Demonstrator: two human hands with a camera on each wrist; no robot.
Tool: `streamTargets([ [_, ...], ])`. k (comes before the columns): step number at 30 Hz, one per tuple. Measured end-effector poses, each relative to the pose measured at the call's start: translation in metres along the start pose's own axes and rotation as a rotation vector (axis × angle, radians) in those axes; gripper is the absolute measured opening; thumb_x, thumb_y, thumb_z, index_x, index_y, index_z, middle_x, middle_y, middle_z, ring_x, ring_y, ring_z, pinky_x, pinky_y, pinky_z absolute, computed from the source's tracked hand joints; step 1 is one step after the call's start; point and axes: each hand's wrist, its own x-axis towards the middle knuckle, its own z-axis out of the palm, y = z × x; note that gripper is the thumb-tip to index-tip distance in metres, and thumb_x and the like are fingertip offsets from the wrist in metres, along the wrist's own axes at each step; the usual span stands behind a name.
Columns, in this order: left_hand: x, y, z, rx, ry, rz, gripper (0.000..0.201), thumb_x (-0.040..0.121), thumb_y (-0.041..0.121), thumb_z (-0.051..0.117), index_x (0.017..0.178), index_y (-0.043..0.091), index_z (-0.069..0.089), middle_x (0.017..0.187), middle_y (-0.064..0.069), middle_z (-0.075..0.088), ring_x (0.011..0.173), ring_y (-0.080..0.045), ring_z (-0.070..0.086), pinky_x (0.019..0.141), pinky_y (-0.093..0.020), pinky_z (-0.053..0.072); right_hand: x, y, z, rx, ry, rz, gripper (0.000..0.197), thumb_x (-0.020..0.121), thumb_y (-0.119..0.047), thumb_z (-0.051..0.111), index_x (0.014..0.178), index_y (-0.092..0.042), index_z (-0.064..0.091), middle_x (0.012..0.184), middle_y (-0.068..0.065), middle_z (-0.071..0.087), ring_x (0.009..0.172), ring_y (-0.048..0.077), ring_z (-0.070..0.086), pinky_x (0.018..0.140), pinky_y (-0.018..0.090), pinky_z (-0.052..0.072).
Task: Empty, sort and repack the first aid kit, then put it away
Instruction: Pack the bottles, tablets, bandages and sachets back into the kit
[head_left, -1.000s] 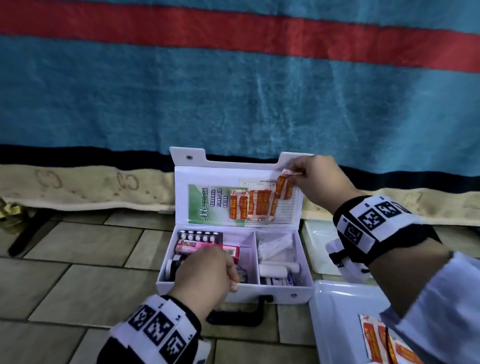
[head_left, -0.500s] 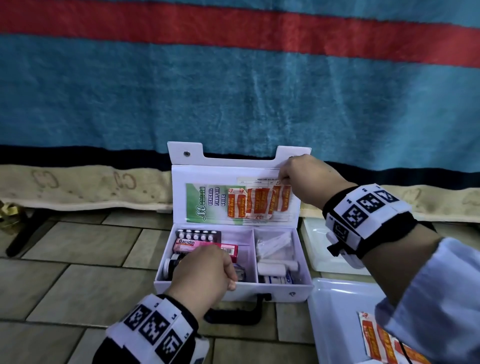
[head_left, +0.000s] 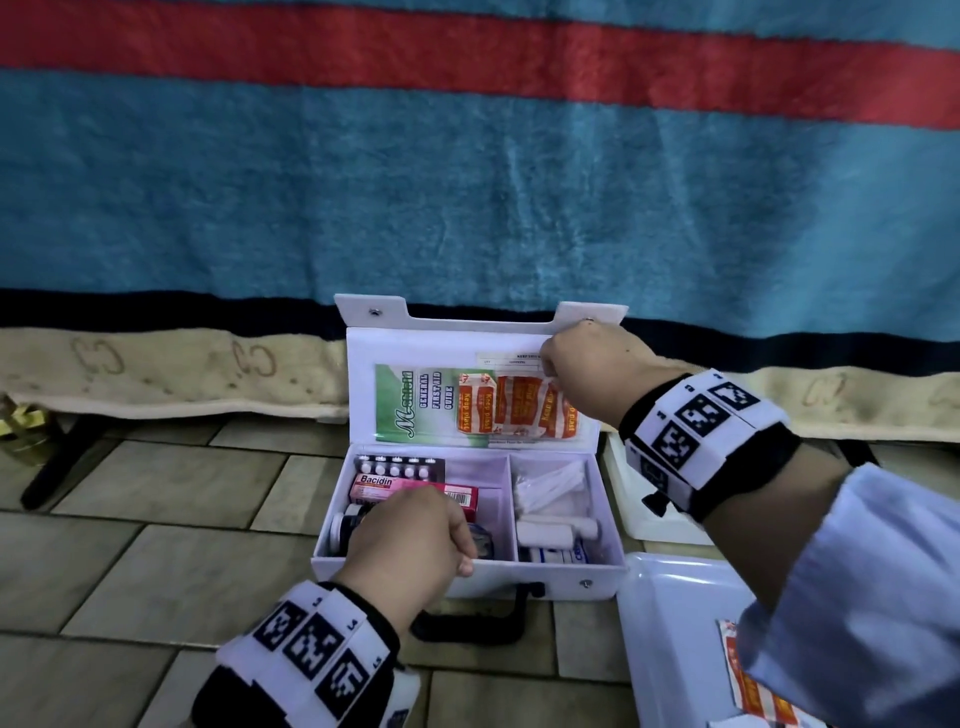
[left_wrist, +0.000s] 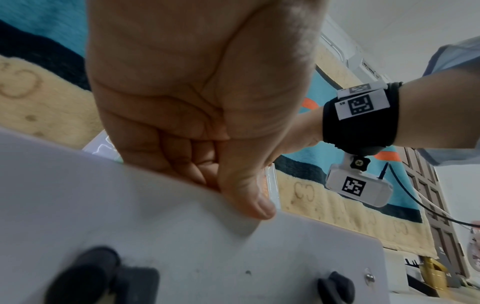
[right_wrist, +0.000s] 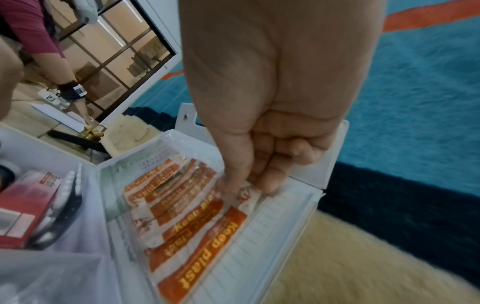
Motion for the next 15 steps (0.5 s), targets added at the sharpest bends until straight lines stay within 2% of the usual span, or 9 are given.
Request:
streamTargets([
  [1, -0.001, 0.0, 0.0, 0.006, -0.003, -0.005, 0.008, 0.08, 0.016, 0.072, 0.084, 0.022, 0.074, 0.088, 0.008, 0.074, 0.084, -0.005, 0.064, 0.067, -0.013, 0.043, -0.002, 0.0, 0.001, 0.011, 0.019, 0.004, 0.029, 0.085, -0.002, 0.052, 0.11, -0.01, 0.063, 0.118, 0.01, 0.059, 0.103, 0.028, 0.058, 0.076, 0.031, 0.048],
  [3, 0.0, -0.002, 0.001, 0.01, 0.019, 0.0, 0.007, 0.077, 0.017, 0.075, 0.077, 0.024, 0.073, 0.087, 0.008, 0.074, 0.089, -0.008, 0.067, 0.073, -0.016, 0.046, -0.007, 0.005, 0.002, 0.052, 0.066, 0.018, 0.029, 0.085, -0.007, 0.056, 0.113, -0.013, 0.062, 0.122, 0.007, 0.057, 0.103, 0.028, 0.059, 0.078, 0.032, 0.049],
  [6, 0.001, -0.004, 0.004, 0.024, 0.052, 0.021, 0.023, 0.075, 0.017, 0.075, 0.06, 0.029, 0.064, 0.08, 0.009, 0.073, 0.085, -0.008, 0.067, 0.075, -0.019, 0.05, -0.029, 0.019, -0.003, 0.19, 0.134, 0.071, 0.024, 0.083, -0.018, 0.064, 0.107, -0.024, 0.064, 0.11, 0.004, 0.061, 0.098, 0.029, 0.061, 0.083, 0.039, 0.053],
  [8, 0.001, -0.004, 0.005, 0.039, 0.058, 0.039, 0.026, 0.076, 0.016, 0.075, 0.057, 0.03, 0.062, 0.078, 0.008, 0.071, 0.085, -0.008, 0.066, 0.075, -0.02, 0.05, -0.054, 0.03, -0.005, 0.249, 0.106, 0.116, 0.027, 0.084, -0.025, 0.065, 0.111, -0.027, 0.065, 0.112, 0.001, 0.063, 0.102, 0.026, 0.06, 0.088, 0.037, 0.05],
  [11, 0.0, -0.003, 0.003, 0.096, 0.064, 0.076, 0.026, 0.076, 0.016, 0.075, 0.058, 0.03, 0.062, 0.075, 0.009, 0.07, 0.084, -0.008, 0.065, 0.074, -0.021, 0.049, -0.1, 0.046, 0.004, 0.173, -0.066, 0.157, 0.028, 0.084, -0.034, 0.066, 0.111, -0.029, 0.065, 0.112, -0.006, 0.064, 0.107, 0.018, 0.058, 0.093, 0.031, 0.041],
  [15, 0.002, 0.0, 0.001, 0.146, 0.047, 0.077, 0.027, 0.073, 0.016, 0.076, 0.056, 0.031, 0.063, 0.075, 0.009, 0.072, 0.083, -0.011, 0.066, 0.08, -0.028, 0.053, -0.162, 0.067, 0.046, 0.186, -0.354, 0.238, 0.031, 0.084, -0.035, 0.066, 0.114, -0.029, 0.063, 0.115, -0.009, 0.062, 0.111, 0.011, 0.055, 0.089, 0.025, 0.042],
])
